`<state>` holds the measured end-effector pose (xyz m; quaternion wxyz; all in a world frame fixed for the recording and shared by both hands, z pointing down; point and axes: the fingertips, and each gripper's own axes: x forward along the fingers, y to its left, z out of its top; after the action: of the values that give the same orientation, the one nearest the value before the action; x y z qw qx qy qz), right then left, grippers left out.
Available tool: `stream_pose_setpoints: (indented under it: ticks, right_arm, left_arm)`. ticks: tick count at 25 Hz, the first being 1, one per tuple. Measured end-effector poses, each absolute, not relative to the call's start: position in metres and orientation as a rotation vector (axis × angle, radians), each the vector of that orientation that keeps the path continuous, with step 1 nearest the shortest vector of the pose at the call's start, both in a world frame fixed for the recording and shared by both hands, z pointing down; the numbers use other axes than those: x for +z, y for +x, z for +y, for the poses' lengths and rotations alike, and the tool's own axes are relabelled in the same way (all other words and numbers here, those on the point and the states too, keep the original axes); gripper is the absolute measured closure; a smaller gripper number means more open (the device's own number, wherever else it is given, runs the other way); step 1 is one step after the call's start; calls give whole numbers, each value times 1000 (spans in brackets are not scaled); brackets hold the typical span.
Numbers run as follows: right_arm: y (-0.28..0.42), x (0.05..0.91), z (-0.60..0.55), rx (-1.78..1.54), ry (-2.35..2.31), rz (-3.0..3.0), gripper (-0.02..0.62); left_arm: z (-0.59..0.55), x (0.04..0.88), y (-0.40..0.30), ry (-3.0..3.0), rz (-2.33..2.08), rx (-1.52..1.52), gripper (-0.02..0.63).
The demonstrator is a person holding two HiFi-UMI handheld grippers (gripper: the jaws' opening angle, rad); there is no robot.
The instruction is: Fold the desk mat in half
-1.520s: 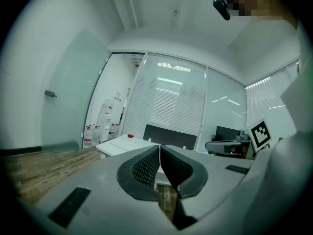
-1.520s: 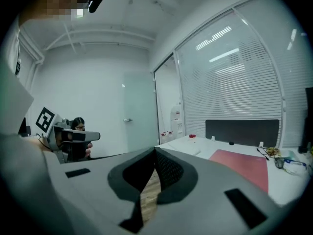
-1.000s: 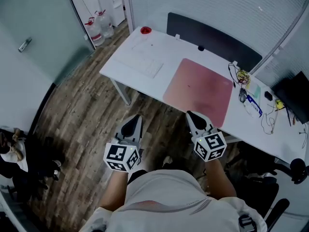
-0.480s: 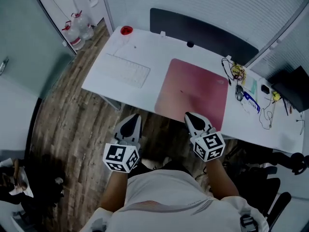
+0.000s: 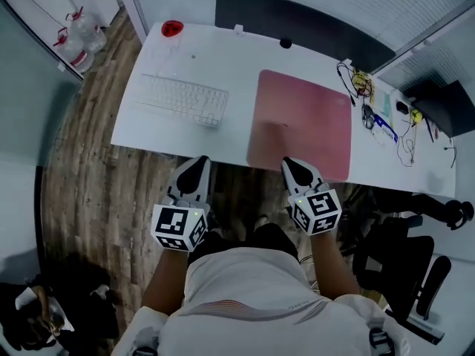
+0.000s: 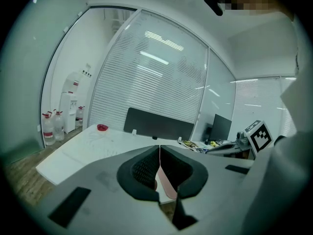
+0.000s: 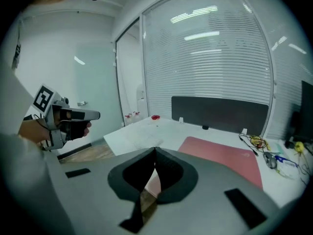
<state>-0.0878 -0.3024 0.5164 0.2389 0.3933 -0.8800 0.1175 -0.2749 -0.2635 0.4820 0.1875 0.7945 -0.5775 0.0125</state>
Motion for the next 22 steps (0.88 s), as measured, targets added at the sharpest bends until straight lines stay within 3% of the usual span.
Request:
stream_pose_setpoints:
  ticks: [8,10,14,22]
  right_arm:
    - [-108,604,-306,395,840,-2227,541]
    - [-115,628,-309,375,775,-2181,485]
    - [-127,675,-314,338,692,-2080,448]
    - [-133,733,-313,321,631,-1953,434]
  left_arm:
    - [-275,499,-268,2162,-1632,55,589]
    - [-273,505,-264,2141,-1635,64,589]
    - [-267,518,-259,2092,-1648,83,589]
    - [-255,527,-265,2037,-1677,82,589]
